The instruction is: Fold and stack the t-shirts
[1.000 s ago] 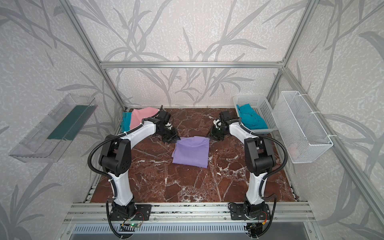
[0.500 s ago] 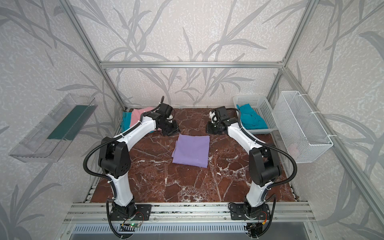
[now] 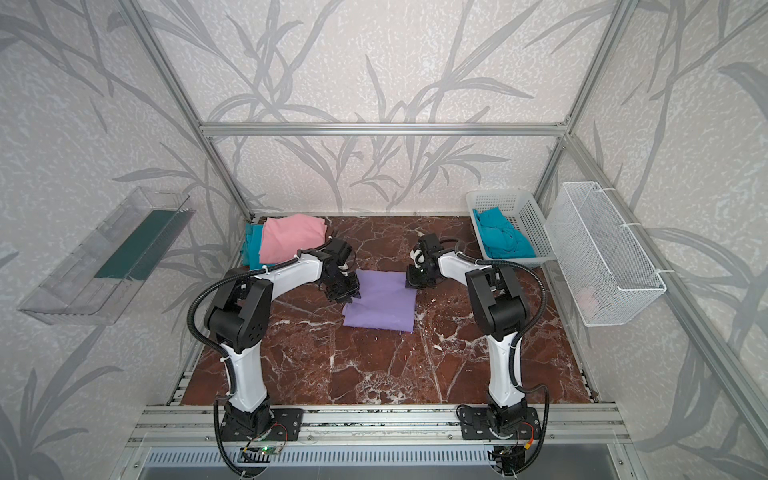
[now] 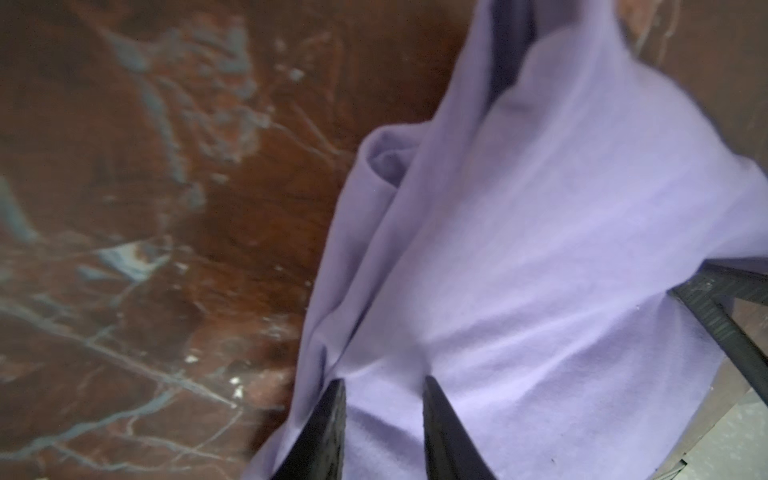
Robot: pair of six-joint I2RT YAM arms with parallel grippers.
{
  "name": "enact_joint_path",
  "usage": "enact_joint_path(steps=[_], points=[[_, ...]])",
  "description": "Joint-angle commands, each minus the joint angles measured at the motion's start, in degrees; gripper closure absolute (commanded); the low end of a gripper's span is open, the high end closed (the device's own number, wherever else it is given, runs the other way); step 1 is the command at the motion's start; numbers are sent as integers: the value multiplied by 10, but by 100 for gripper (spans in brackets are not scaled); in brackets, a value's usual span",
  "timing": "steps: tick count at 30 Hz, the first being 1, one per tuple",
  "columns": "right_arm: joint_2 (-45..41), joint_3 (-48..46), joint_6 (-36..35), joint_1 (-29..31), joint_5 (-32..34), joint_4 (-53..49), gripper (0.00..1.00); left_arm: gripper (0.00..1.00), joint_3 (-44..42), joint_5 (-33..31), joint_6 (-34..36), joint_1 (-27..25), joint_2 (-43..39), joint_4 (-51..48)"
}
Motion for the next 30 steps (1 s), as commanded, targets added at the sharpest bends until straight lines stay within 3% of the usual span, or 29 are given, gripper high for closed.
enact_joint_path(steps=[1, 7, 17, 24, 30], points=[[38, 56, -19, -11, -28, 12, 95, 66, -20, -38, 7, 7, 6, -4], [25, 70, -10, -13, -64, 40, 95, 67, -18, -27, 1, 8, -17, -6], [-155, -129, 29, 9, -97, 121, 95, 66, 2, -19, -10, 2, -76, -16], [-164, -273, 94, 24, -154, 221, 95, 66, -21, -17, -19, 1, -79, -7], [-144, -316, 77, 23, -141, 223, 96, 65, -25, -44, -7, 3, -93, -26]])
